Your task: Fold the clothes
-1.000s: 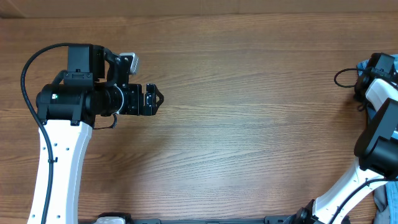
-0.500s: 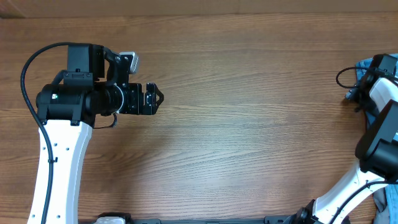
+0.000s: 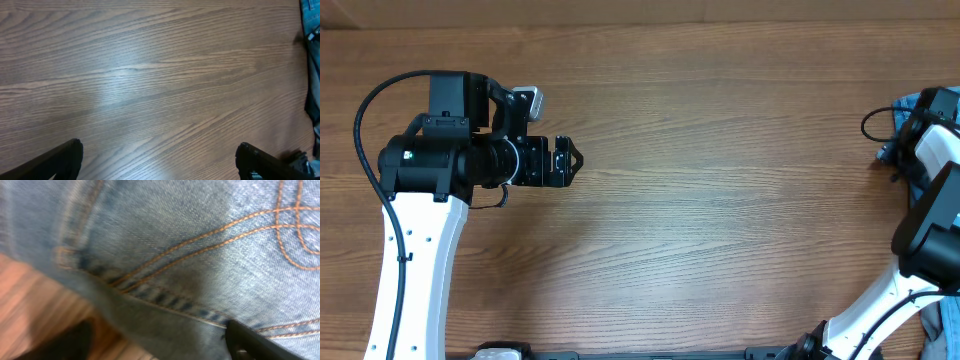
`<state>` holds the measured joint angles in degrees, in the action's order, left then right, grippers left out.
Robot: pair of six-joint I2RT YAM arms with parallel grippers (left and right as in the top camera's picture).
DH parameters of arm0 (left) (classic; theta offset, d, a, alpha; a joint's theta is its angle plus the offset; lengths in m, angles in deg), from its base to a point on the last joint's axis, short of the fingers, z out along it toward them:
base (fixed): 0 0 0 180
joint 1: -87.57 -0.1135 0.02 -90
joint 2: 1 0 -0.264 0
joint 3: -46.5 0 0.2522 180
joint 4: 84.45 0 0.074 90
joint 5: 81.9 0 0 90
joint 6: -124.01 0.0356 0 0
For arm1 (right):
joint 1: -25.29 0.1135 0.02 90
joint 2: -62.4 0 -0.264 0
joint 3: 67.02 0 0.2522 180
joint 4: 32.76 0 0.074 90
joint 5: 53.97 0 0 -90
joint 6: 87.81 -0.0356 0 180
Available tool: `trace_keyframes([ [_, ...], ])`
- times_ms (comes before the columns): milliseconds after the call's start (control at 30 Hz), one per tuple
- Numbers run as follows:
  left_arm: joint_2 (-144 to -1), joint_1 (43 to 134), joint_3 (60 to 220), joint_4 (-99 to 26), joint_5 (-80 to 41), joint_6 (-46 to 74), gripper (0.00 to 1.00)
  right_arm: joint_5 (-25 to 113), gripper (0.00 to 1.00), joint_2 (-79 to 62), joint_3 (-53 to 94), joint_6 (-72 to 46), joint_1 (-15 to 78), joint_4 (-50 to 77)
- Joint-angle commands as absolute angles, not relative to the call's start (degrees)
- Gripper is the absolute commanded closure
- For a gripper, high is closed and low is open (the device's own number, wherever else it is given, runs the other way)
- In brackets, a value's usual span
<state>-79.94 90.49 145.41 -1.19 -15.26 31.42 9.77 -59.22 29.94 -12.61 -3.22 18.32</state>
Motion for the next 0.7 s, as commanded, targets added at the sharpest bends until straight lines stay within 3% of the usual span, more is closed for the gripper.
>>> trace_keyframes([
  [0, -80.0, 90.6, 147.1, -0.9, -15.3, 32.8, 0.00, 7.1, 0.27, -60.7, 30.3, -14.3, -5.1, 18.2],
  [167, -80.0, 90.6, 147.1, -0.9, -15.3, 32.7, 0.00, 7.3, 0.47, -60.8, 30.3, -14.6, -6.0, 18.2],
  [400, -80.0, 90.6, 147.1, -0.8, -15.3, 32.7, 0.00, 11.5, 0.83, -58.2, 33.7, -14.6, -5.2, 20.9],
  [667, -80.0, 90.6, 147.1, -0.5, -15.3, 32.7, 0.00, 16.3, 0.94, -48.4, 39.0, -14.6, -0.6, 24.1],
])
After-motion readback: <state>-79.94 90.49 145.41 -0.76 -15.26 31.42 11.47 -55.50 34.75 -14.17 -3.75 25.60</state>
